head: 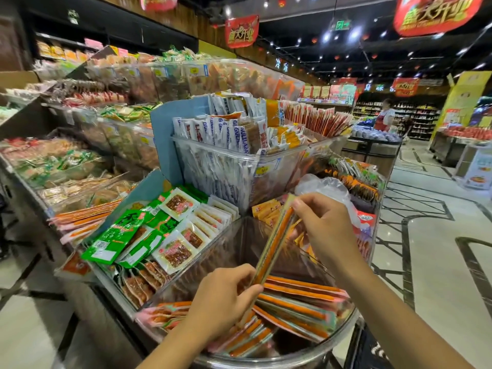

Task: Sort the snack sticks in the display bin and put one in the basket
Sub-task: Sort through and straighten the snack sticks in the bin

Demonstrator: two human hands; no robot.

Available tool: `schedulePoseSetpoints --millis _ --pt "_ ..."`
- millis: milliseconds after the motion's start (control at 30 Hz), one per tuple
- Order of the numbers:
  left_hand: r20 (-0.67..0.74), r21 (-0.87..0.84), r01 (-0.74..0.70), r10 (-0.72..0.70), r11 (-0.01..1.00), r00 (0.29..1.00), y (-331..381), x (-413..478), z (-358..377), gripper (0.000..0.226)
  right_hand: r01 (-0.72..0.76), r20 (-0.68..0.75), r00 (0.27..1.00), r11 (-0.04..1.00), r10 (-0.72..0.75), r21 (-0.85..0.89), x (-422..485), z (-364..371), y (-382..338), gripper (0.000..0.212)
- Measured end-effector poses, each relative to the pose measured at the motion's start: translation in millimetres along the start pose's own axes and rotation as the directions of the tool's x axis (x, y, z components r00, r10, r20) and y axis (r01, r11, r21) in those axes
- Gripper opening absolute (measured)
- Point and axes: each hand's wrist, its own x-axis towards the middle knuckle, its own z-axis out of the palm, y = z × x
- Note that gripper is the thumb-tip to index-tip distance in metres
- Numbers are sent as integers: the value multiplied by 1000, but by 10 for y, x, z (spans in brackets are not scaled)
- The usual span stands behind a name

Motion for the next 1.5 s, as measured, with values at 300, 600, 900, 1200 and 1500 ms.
schedulePoseSetpoints --millis 300,600,900,1200,1500 --pt "-16 21 27 -27 999 1000 15 15 0 18 -88 -41 995 993 91 79 16 114 131 26" --pt "-50 -145 57 -65 988 997 15 31 3 15 33 294 955 974 35 -223 -310 296 382 37" --pt "54 -293 180 -172 939 984 -11 46 47 17 53 84 996 965 -32 -258 -109 95 349 28" --pt "-83 -154 163 -178 974 981 40 37 -45 12 574 418 819 556 -394 -600 -325 135 361 37" --pt "-167 -668 200 -405 717 899 100 68 -337 19 443 447 870 730 -209 -520 -186 81 257 9"
